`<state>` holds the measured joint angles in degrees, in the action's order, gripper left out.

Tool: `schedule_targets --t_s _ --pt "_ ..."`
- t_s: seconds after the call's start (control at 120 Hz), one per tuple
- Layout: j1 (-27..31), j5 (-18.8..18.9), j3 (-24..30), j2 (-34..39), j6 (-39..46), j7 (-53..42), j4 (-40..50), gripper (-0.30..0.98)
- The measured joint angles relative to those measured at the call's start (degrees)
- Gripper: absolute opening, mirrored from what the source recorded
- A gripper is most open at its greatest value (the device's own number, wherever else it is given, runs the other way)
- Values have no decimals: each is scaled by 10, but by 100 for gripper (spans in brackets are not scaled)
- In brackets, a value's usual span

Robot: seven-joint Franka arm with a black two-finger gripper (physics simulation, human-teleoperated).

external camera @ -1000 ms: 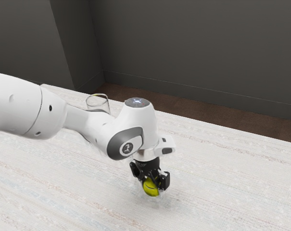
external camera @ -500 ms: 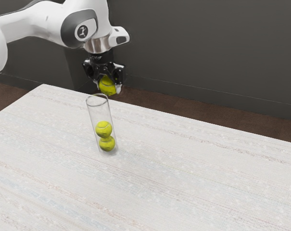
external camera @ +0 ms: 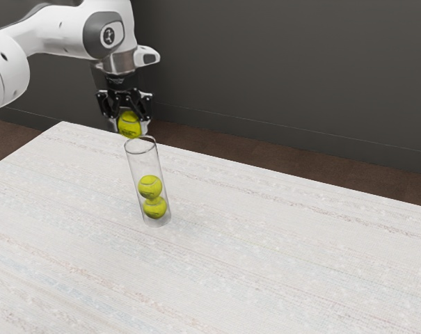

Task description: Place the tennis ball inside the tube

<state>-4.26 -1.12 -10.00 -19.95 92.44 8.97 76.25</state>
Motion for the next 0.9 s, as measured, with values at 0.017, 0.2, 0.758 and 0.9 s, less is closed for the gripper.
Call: schedule_targets --t_s 0.017,0.2,0.758,0.9 --pt "1 0 0 -6 0 -2 -8 39" --pt "13 -8 0 -37 3 -20 -39 41" --pt "9 -44 5 24 60 -36 59 57" --pt "6 -43 5 121 70 -30 128 63"
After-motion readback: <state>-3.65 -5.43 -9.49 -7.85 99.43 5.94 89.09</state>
